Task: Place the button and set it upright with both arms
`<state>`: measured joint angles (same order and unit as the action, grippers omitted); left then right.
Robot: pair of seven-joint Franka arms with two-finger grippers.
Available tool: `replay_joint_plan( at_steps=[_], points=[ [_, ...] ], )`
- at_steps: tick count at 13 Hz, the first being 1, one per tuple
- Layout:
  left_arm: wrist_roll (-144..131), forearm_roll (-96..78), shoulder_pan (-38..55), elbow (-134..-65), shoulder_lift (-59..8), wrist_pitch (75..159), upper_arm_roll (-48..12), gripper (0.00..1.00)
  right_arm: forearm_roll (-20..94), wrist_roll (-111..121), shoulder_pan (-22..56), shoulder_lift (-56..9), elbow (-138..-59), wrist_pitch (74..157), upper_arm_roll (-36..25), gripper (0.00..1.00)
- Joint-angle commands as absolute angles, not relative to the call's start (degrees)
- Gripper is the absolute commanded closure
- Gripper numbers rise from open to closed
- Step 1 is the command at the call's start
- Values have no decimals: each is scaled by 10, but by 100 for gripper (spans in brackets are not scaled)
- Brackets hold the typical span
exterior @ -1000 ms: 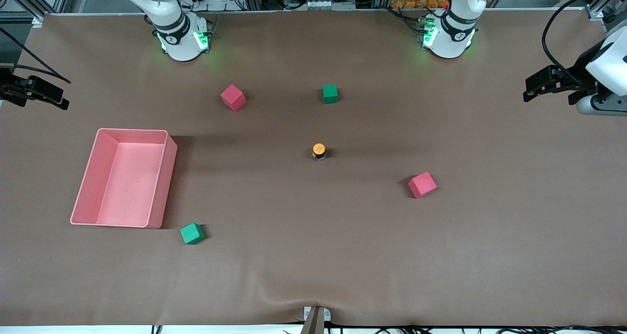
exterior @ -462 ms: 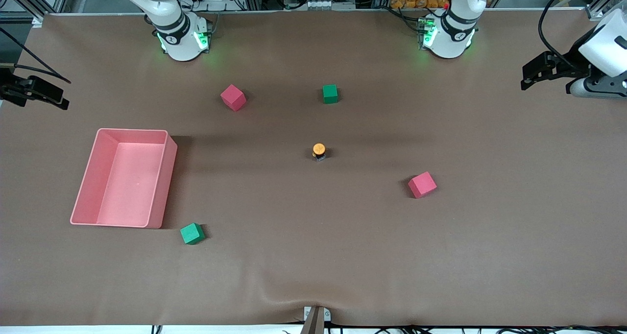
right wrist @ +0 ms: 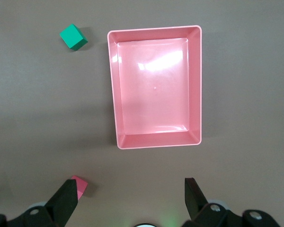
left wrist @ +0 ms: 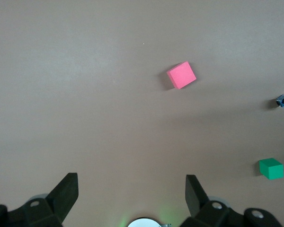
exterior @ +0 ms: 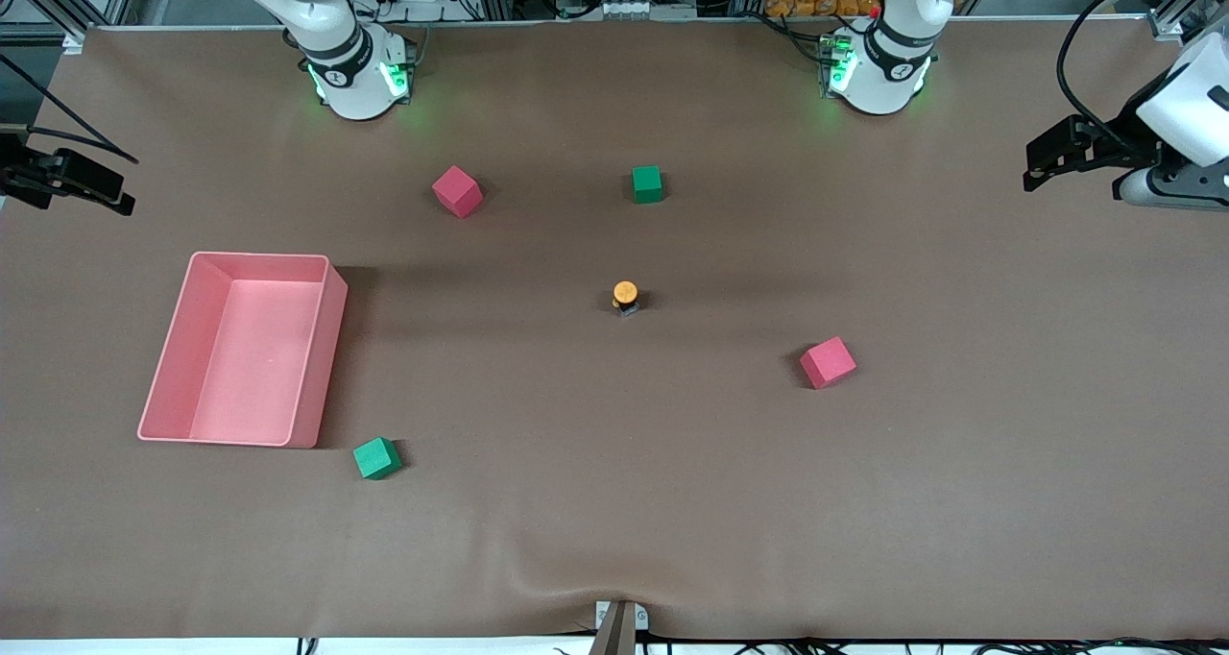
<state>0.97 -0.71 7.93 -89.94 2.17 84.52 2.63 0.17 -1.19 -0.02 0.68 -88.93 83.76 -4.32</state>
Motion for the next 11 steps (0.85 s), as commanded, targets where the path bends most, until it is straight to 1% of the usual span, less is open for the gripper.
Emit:
replay_joint_plan(
  at_steps=[1,11],
  points=[
    [37,4,68,-882,15,838,23,0,8,-20,2,8,-887,835,-45,0],
    [34,4,64,-882,14,838,25,0,8,-19,1,9,-884,833,-45,0]
  ],
)
